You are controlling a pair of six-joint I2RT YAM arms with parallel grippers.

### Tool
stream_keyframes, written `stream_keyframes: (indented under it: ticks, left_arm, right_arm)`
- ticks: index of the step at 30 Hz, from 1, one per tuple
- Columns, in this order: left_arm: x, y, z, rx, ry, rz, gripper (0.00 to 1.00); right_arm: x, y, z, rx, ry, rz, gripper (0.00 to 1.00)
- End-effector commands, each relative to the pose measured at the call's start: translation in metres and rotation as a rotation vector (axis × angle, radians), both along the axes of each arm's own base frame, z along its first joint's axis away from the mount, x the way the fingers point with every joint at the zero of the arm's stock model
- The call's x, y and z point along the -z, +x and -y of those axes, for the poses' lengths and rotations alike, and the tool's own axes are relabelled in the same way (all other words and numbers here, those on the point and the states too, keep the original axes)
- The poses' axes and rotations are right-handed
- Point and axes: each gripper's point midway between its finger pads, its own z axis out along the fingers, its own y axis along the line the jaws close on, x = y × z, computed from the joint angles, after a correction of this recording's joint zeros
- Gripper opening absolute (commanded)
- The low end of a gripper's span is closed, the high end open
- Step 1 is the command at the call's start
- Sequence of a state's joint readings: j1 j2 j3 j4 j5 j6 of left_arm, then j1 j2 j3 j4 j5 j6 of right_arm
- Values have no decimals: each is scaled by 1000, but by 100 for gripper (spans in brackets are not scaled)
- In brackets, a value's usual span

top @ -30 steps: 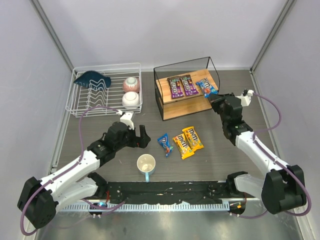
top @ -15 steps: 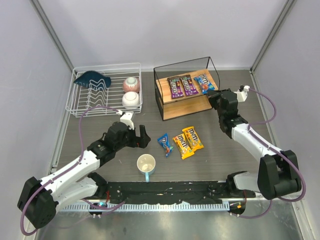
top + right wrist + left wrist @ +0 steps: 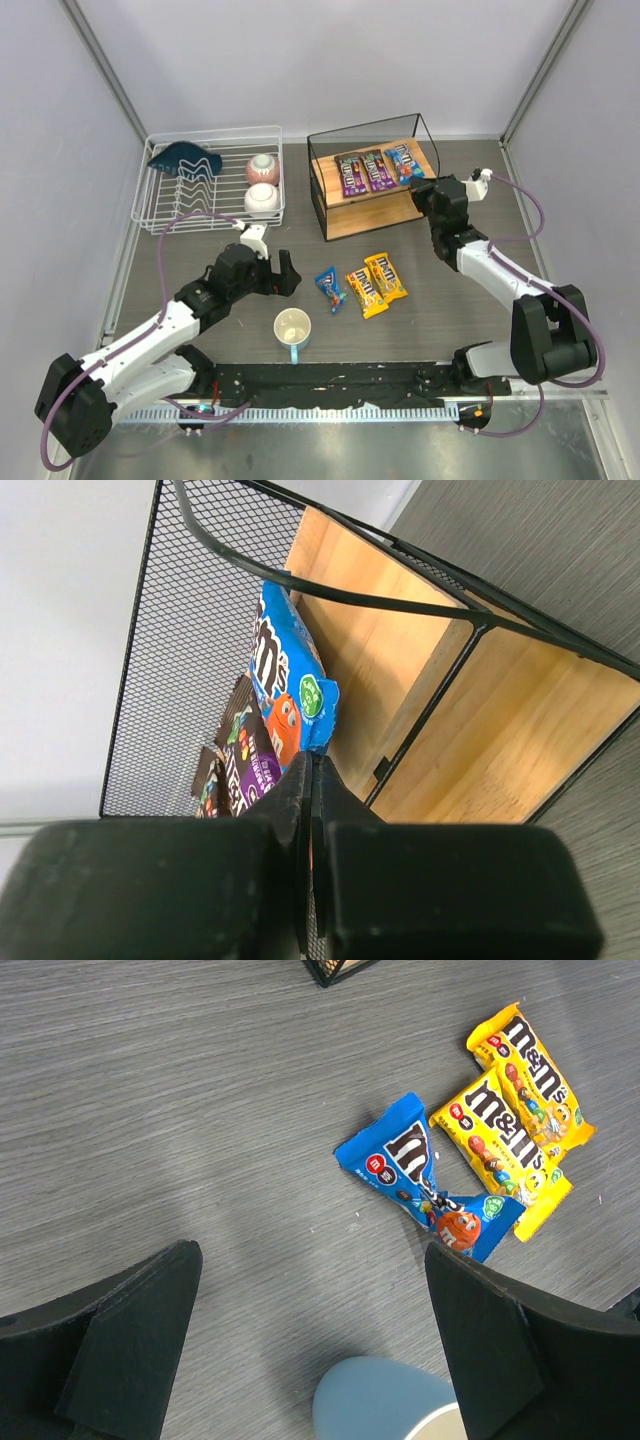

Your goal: Place and organize the candy bags onto the shelf

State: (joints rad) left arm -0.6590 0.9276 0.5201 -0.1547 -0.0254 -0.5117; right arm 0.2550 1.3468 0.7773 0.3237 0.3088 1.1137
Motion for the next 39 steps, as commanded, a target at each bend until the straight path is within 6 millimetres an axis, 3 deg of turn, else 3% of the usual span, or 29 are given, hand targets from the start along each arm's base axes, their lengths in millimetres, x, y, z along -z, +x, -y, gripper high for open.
stream_keyframes:
  ticks: [1,25,39]
  left_arm:
    - [-14,6,5,10,-13,41,100]
    - [-13,5,4,11,-11,40,100]
    - [-13,5,4,11,-12,39,100]
  right_arm:
    - [-35,13,0,40,24,101,1]
    - [-22,21,-7,37,18,80,1]
    - [-25,18,-5,43,17,79,34]
